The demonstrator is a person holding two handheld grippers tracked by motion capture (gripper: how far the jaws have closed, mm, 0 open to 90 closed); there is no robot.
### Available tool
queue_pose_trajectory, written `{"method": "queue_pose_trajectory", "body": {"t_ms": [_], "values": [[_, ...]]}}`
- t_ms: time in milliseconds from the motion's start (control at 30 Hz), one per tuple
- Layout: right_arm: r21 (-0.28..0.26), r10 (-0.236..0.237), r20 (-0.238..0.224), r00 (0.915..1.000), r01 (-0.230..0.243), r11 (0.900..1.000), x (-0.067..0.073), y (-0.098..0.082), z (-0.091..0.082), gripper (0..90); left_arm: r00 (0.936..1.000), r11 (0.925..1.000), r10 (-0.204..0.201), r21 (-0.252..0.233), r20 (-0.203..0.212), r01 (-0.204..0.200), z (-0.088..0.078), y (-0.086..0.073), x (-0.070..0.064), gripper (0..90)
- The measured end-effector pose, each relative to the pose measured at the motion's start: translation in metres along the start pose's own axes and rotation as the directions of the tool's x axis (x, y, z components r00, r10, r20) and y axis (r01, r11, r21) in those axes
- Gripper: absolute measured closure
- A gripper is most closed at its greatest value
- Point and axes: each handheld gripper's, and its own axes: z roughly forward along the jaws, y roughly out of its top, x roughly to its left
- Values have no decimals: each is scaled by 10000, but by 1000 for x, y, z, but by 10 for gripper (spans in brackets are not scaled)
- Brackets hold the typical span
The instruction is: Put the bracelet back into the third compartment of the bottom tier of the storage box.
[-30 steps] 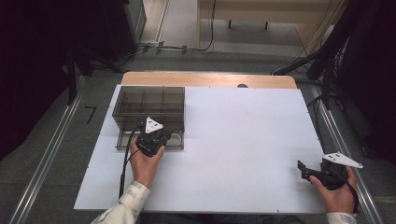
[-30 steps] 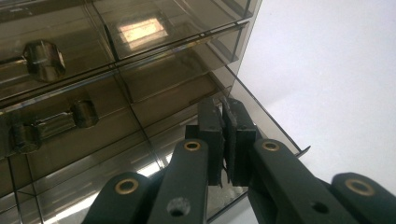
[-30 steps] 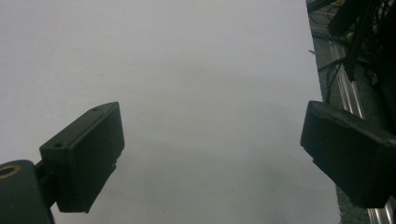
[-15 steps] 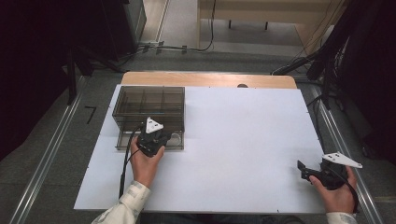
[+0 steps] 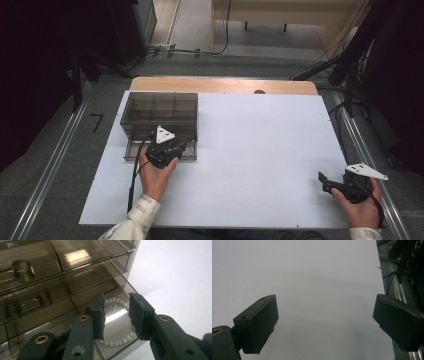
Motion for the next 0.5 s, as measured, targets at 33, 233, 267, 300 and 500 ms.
{"method": "queue_pose_trajectory", "body": {"t_ms": [33, 233, 267, 300, 500], "values": [[4, -5, 22, 10000, 5, 10000, 0, 0, 0, 46, 10000, 10000, -20, -27, 23, 20, -1, 0, 0, 651], [-11, 15, 34, 10000, -15, 10000, 0, 0, -1, 46, 9997, 9997, -70, -227, 234, 75, -8, -1, -1, 599], [-30, 3, 36, 10000, -3, 10000, -1, 0, 0, 46, 9996, 9996, -126, -253, 272, 133, -10, -2, -1, 585], [-26, 26, 42, 10000, -26, 10000, -1, 0, 0, 46, 9995, 9994, -161, -296, 255, 168, -11, -3, -1, 569], [-31, 0, 28, 10000, 0, 10000, 0, 0, 0, 46, 9996, 9987, -181, -462, 199, 190, -19, -4, 0, 505]]}}
